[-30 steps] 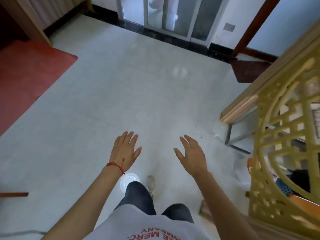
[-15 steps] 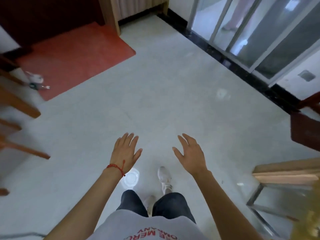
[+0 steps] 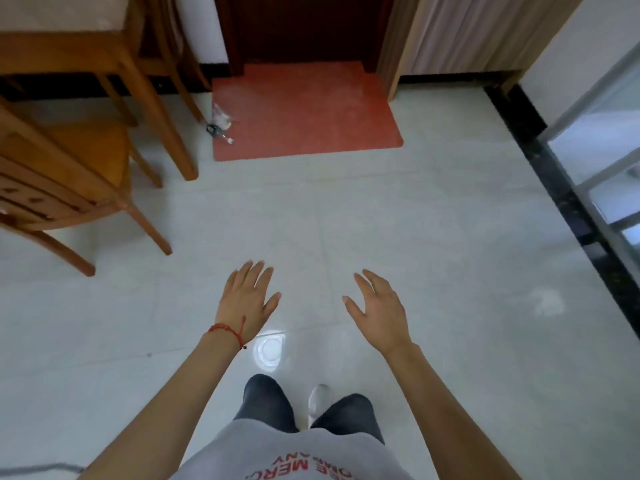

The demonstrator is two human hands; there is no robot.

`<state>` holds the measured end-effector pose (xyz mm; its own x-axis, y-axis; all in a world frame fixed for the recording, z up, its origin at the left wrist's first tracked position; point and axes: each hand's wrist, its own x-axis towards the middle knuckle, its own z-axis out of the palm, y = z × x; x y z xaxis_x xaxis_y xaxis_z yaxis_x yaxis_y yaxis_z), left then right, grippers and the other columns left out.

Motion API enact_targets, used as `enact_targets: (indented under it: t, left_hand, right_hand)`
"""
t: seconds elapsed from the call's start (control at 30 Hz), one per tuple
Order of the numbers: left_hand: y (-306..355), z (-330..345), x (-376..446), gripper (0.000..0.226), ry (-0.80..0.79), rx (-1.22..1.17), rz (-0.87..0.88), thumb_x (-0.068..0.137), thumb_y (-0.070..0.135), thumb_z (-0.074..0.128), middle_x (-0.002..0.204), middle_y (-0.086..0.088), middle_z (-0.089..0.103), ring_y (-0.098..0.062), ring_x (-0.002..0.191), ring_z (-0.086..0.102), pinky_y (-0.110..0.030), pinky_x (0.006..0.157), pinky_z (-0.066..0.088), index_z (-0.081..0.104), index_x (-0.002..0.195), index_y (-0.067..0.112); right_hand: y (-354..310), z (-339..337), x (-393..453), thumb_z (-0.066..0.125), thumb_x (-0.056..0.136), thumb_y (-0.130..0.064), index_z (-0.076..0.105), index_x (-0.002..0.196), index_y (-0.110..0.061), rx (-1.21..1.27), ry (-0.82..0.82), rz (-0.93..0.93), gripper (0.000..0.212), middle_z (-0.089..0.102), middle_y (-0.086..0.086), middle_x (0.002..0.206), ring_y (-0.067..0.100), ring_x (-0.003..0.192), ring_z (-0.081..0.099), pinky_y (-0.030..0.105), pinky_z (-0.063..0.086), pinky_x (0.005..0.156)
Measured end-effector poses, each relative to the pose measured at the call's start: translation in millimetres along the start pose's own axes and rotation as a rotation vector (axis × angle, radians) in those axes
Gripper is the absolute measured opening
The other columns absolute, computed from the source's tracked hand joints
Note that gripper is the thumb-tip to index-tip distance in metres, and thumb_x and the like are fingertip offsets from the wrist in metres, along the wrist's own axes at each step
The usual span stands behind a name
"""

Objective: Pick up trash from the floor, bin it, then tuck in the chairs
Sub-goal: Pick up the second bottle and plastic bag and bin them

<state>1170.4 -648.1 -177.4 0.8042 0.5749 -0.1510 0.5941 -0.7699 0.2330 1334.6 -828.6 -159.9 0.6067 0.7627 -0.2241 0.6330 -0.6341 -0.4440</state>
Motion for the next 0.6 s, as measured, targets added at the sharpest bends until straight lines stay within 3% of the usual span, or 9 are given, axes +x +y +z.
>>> enact_targets:
  t: [0.27, 0.6]
  left_hand:
    - [-27, -13, 76, 0.062, 0.021, -0.022, -0.107, 0.085, 0.044, 0.028, 0.127, -0.022, 0.055, -0.040, 0.120, 0.048, -0.052, 0.097, 0.040, 0.054, 0.121, 0.001]
    - [-115, -53, 249, 0.064, 0.013, -0.048, -0.142, 0.085, 0.044, 0.026, 0.129, -0.022, 0.053, -0.040, 0.122, 0.046, -0.052, 0.100, 0.037, 0.052, 0.123, 0.001]
  right_hand:
    - [-6, -8, 106, 0.040, 0.094, -0.044, 0.033, 0.141, -0.017, -0.052, -0.074, -0.079, 0.055, 0.028, 0.004, 0.152, 0.019, 0.140, 0.022, 0.033, 0.023, 0.111]
    - [-62, -21, 301, 0.043, 0.094, -0.042, 0.037, 0.139, -0.014, -0.043, -0.055, -0.074, 0.054, 0.033, 0.006, 0.150, 0.020, 0.138, 0.027, 0.033, 0.027, 0.109]
